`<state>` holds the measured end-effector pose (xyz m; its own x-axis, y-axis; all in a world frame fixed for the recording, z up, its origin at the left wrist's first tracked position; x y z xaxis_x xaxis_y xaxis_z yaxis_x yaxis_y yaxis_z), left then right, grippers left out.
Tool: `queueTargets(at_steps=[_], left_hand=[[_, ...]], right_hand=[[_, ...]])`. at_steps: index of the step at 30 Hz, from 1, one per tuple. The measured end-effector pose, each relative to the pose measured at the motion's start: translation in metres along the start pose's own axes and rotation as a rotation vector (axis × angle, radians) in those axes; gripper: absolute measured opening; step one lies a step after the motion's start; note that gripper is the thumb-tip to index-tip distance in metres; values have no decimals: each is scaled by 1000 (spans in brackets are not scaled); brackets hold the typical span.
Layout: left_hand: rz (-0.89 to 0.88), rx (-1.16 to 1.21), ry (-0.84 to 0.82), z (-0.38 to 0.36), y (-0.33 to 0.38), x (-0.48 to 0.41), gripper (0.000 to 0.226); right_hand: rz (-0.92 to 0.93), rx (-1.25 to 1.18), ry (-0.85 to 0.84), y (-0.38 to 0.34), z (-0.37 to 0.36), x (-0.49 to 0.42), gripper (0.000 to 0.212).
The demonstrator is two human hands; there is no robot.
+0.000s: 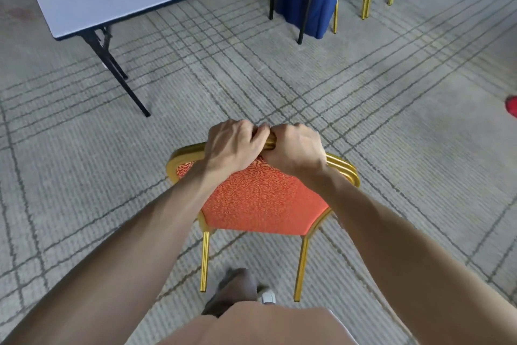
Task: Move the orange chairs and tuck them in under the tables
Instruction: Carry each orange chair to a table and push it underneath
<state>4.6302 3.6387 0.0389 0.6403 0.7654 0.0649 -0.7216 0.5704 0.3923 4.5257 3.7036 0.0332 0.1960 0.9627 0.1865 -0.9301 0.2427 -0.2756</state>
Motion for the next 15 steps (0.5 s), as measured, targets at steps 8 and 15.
queueTargets(at_steps=[8, 15], left_hand=[[-8, -37, 18, 21, -6, -148, 58], [-347, -244, 25, 54, 8, -273, 34]], right_hand=[[31, 104, 12, 44, 53, -133, 27], [-27, 111, 65, 81, 112, -241, 28]])
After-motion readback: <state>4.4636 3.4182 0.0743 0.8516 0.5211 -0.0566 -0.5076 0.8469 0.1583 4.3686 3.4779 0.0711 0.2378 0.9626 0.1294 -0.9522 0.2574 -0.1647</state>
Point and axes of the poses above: each hand's wrist, its own x-axis away from the middle knuckle, its own z-axis out of the back of the hand, y = z × x, the point moved 6 cm from there along -x, towards the middle knuckle, and after that the axes turned 12 degrees about -y, right-handed, at the moved point
